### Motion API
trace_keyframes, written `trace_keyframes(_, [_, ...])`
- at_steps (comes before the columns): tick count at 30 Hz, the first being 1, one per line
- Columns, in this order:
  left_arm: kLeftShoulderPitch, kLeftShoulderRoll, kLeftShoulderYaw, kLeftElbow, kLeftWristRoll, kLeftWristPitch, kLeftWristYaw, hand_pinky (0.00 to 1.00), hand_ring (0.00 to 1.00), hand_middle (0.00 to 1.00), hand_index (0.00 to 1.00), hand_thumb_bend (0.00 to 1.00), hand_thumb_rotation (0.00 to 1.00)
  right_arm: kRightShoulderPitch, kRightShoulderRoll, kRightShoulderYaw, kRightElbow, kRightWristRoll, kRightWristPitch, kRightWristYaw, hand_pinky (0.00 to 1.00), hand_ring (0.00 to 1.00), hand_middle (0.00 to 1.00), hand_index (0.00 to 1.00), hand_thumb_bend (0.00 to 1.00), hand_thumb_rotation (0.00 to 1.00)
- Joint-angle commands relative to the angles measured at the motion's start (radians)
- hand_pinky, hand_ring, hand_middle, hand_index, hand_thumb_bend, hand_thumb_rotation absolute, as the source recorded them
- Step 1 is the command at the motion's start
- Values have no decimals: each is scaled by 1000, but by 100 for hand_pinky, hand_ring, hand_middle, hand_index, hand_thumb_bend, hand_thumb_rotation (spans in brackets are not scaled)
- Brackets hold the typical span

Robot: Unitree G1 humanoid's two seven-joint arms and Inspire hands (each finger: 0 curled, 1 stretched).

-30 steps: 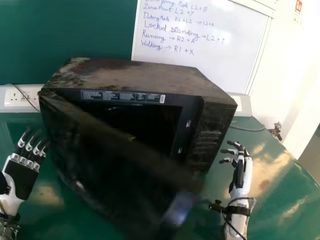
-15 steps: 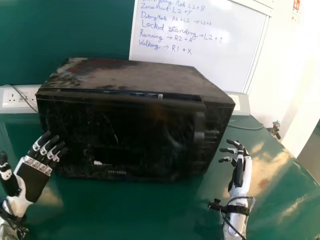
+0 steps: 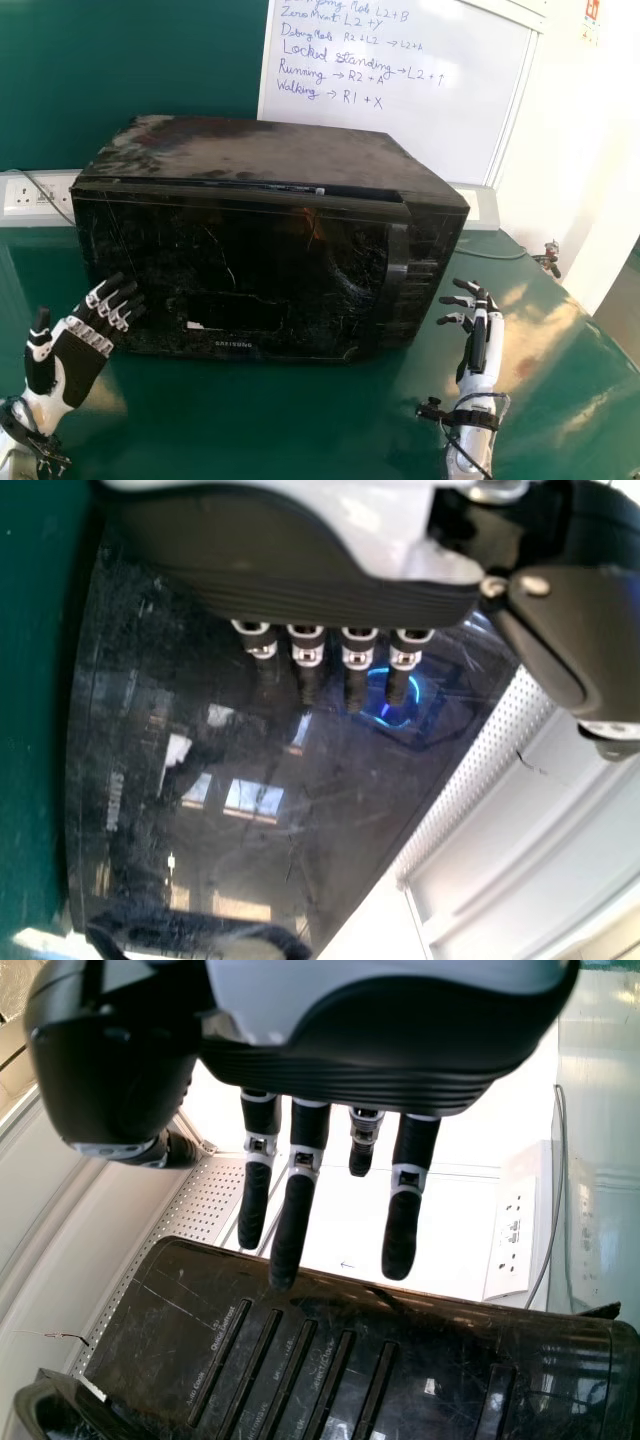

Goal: Put biscuit inside oven

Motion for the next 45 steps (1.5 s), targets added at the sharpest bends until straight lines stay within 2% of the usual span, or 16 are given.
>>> trace_keyframes(1, [9,-3,-14,-22,9,7,24,4,43,81,78,0,0,70,57,8,41,-6,0,-2,31,35,43,62,44,68])
trace_keyframes(4, [16,-4,-22,-33,2,12,43,3,48,88,81,0,0,71,53,14,40,-25,2,-22,31,36,43,62,45,70])
trace_keyframes(9, [25,-1,-27,-46,-1,18,68,9,54,94,85,0,0,70,57,11,39,-14,1,-10,31,36,43,62,45,70])
trace_keyframes(16, [26,3,-25,-42,-2,8,68,24,56,96,86,0,0,69,60,5,42,-3,0,2,31,35,43,62,45,69])
trace_keyframes(18, [26,8,-20,-44,-6,10,68,22,53,96,85,0,0,69,61,4,41,-3,2,1,31,35,43,62,46,69])
trace_keyframes(20, [25,17,-10,-36,-13,18,70,16,56,95,84,0,0,70,61,4,39,-6,2,-4,31,35,43,62,45,69])
trace_keyframes(23, [14,24,17,3,-31,5,59,19,61,85,81,0,0,70,59,5,40,-11,1,-12,30,35,43,62,45,68])
trace_keyframes(26, [13,27,48,29,-38,-4,83,25,54,68,76,0,0,70,60,2,40,-2,5,-4,31,35,43,62,46,68])
trace_keyframes(29, [2,26,86,64,-46,-23,119,25,47,60,74,0,0,69,57,1,43,-3,6,-3,31,36,43,62,46,69])
trace_keyframes(31, [-12,19,116,101,-47,-42,158,24,42,56,74,5,0,69,53,3,43,-8,8,-7,31,36,43,62,45,68])
trace_keyframes(35, [-37,-8,167,167,-66,-47,246,27,46,56,76,10,0,71,49,3,41,-13,17,-14,31,36,43,63,45,69])
trace_keyframes(37, [-51,-17,184,200,-73,-59,267,32,51,61,81,7,0,72,48,2,40,-10,19,-11,31,36,44,63,44,69])
trace_keyframes(40, [-57,-27,190,210,-56,-70,326,34,54,67,84,8,0,72,45,3,41,-11,19,-11,31,36,44,63,47,71])
trace_keyframes(42, [-63,-27,192,220,-58,-77,333,29,53,68,86,7,0,71,46,3,40,-11,23,-11,31,36,43,62,47,72])
trace_keyframes(45, [-66,-27,192,220,-56,-81,350,28,54,68,86,7,0,70,47,4,40,-14,22,-15,31,36,43,62,46,72])
